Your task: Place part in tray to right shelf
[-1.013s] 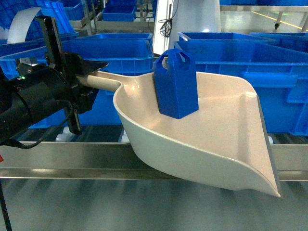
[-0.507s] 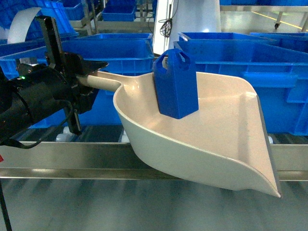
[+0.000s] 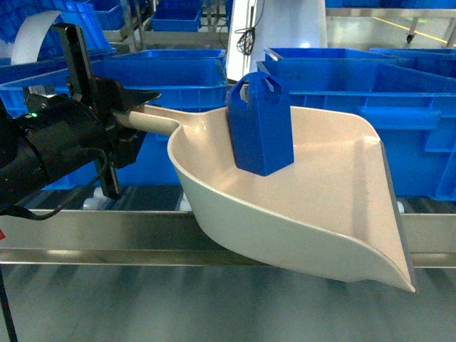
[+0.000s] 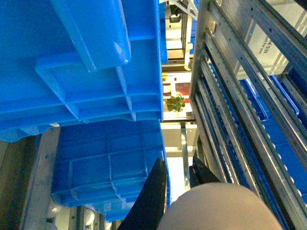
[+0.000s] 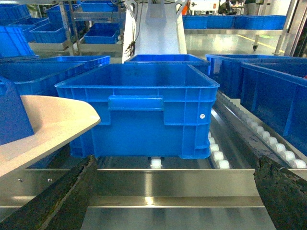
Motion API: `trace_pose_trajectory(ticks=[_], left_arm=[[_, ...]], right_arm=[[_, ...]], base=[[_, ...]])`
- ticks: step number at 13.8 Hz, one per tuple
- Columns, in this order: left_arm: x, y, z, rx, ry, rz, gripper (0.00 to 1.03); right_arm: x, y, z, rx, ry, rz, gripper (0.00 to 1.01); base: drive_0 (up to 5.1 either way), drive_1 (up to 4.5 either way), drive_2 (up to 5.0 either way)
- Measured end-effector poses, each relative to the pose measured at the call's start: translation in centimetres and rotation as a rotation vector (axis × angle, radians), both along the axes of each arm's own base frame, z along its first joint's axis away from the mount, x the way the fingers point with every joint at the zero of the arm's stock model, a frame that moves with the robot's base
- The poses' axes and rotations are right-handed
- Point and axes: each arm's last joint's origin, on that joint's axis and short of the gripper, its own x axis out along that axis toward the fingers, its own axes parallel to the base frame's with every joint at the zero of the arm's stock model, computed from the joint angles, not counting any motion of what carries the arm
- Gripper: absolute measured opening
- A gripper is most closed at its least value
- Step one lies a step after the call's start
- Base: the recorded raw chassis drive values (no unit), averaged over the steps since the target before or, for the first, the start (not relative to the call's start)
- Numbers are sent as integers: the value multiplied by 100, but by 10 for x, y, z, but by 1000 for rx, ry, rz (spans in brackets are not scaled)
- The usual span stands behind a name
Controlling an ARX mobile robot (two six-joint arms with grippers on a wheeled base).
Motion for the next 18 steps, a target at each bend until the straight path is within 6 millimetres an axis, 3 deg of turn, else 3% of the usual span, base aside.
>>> trace_pose_trajectory(ticks=[4,5,6,8,11,13,16,17,18], left_arm=[[0,0,0,3,4,3,12],[-1,-1,3,74,99,86,12],[-5,1,15,174,84,163,12],[-7,7,45,173,-51,184,12],[-8,13,51,147,-97,171,12],[-3,20,71,111,-95,215,12],[35,53,127,120,-95,435,12],[64,65,141,216,-55,565,12],[79,68,143,289,-25,645,12]], right_arm=[[0,0,0,0,0,0,98],[0,0,0,0,0,0,98],[0,0,0,0,0,0,98],[0,0,0,0,0,0,98],[0,0,0,0,0,0,98],[0,0,0,0,0,0,98],[0,0,0,0,0,0,98],[0,0,0,0,0,0,98],[0,0,0,0,0,0,98]], base=[[0,0,0],[0,0,0],[0,0,0],[0,0,0],[0,0,0],[0,0,0],[0,0,0],[0,0,0],[0,0,0]])
